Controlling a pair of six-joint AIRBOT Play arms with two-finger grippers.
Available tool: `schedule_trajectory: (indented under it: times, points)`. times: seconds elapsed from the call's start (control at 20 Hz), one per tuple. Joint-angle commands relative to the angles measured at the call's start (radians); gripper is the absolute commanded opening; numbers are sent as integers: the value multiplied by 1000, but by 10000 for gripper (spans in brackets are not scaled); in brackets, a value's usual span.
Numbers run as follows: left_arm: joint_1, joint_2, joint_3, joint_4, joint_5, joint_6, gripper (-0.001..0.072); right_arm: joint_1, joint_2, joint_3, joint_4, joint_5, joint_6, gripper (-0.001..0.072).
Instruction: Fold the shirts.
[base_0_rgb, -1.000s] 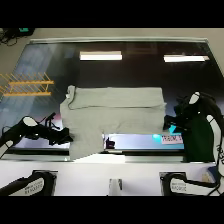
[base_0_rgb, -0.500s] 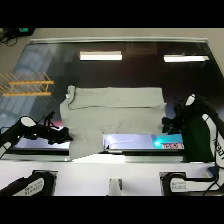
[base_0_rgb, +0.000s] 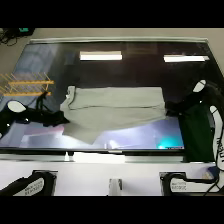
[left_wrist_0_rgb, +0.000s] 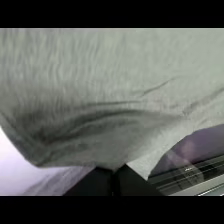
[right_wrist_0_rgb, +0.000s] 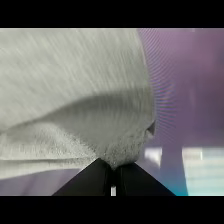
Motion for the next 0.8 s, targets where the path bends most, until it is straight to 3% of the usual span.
schedule_trajectory:
  times: [0.0,0.25,0.55,0.6,0.65,0.7,0.75]
  points:
    - [0,-34,219,3,49,2,29,12,0,146,31,-120,45,17]
    - [-1,-293,485,2,63,-74,30,75,-135,291,-14,-230,119,17]
    - [-2,-587,677,2,-6,-177,33,86,-277,332,-14,-248,200,21]
    - [-2,-607,677,2,-7,-229,119,86,-287,332,6,-243,192,103]
    - [-2,-619,677,-2,-13,-272,408,86,-290,332,30,-246,187,448]
    - [0,-621,678,-7,-22,-286,691,85,-287,335,51,-254,170,644]
    - [9,-616,690,-8,-37,-275,677,80,-284,352,44,-239,136,647]
